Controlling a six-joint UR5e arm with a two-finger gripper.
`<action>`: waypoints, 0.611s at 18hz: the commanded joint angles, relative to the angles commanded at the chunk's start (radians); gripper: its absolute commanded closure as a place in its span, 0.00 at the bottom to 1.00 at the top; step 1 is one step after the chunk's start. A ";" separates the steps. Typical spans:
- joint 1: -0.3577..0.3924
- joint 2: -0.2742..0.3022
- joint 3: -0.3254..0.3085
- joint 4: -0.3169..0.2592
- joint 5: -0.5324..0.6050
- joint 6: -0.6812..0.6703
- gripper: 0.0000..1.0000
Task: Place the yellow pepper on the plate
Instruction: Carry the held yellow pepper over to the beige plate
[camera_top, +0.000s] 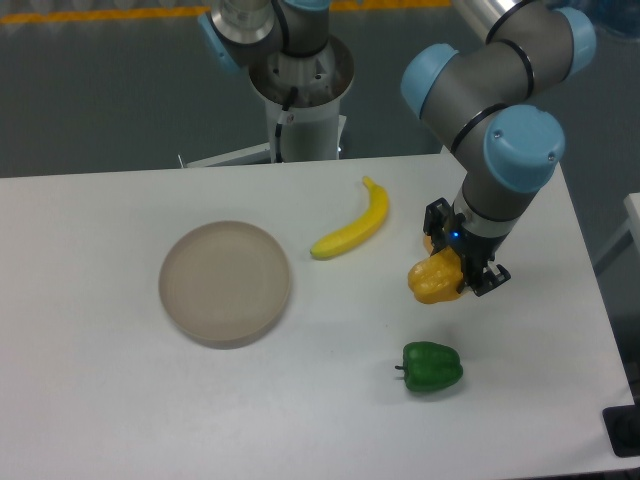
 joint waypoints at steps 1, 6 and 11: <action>0.000 0.002 0.000 0.000 0.000 0.000 1.00; -0.002 0.000 0.000 0.000 -0.002 -0.008 1.00; -0.037 0.005 -0.005 -0.002 -0.002 -0.018 1.00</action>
